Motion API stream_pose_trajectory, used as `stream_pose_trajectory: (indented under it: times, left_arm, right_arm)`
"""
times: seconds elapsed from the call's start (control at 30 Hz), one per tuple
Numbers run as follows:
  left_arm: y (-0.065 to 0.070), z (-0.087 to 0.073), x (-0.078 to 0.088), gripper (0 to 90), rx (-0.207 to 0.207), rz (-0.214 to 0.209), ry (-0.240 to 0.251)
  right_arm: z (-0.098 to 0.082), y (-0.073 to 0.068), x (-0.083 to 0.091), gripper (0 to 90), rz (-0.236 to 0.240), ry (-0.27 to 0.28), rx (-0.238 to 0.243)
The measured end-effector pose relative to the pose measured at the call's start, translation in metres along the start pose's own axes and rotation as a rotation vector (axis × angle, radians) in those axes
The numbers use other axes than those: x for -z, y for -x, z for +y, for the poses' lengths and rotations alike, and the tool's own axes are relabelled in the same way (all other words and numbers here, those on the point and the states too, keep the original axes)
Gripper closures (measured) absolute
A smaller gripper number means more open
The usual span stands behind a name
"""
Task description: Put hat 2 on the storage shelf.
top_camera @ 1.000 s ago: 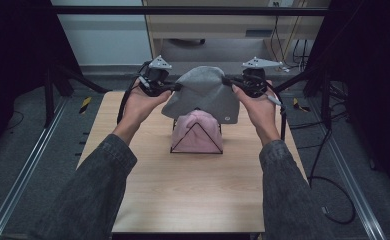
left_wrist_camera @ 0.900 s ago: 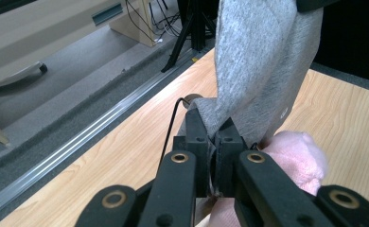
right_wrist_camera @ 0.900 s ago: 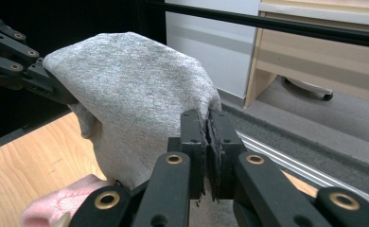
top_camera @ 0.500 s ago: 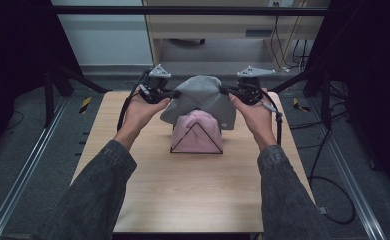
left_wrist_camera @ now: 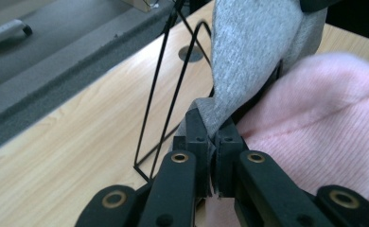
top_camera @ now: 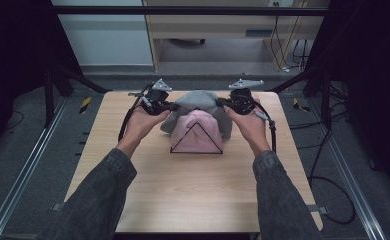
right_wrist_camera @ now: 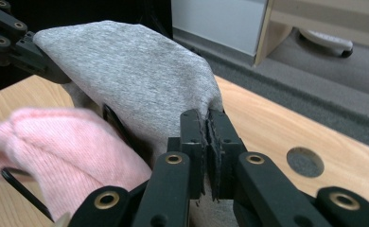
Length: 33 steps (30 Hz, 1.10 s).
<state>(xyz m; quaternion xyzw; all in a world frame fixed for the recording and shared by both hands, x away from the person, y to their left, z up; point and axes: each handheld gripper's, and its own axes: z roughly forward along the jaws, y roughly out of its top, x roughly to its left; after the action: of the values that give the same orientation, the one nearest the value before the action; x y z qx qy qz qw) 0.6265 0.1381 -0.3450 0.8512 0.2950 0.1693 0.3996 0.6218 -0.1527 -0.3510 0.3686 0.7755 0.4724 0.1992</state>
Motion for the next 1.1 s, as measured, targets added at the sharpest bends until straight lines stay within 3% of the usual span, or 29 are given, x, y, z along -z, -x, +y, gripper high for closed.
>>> stream_pose_trajectory:
  times: [0.33, 0.57, 0.67, 0.83, 0.97, 1.1]
  left_arm:
    - [0.002, -0.013, -0.013, 87.4, 0.021, -0.014, -0.041]
    - [0.002, -0.015, -0.017, 83.9, 0.032, -0.005, -0.041]
    - [0.002, -0.017, -0.012, 62.1, 0.056, 0.042, -0.022]
    - [0.005, -0.02, 0.014, 44.1, 0.053, 0.077, 0.026]
    - [0.014, -0.033, 0.032, 32.0, 0.028, 0.071, 0.017]
    - [0.025, -0.061, 0.044, 20.4, 0.033, 0.031, 0.003]
  right_arm:
    - [-0.016, 0.001, -0.007, 85.9, 0.0, -0.031, -0.02]
    - [-0.02, 0.001, -0.009, 84.8, -0.001, -0.046, -0.033]
    - [-0.02, 0.0, -0.005, 70.7, -0.009, -0.046, -0.034]
    - [-0.021, 0.0, 0.022, 51.2, -0.047, -0.011, -0.024]
    - [-0.03, -0.005, 0.052, 38.7, -0.088, -0.008, -0.015]
    - [-0.048, -0.012, 0.068, 28.8, -0.117, -0.016, -0.005]
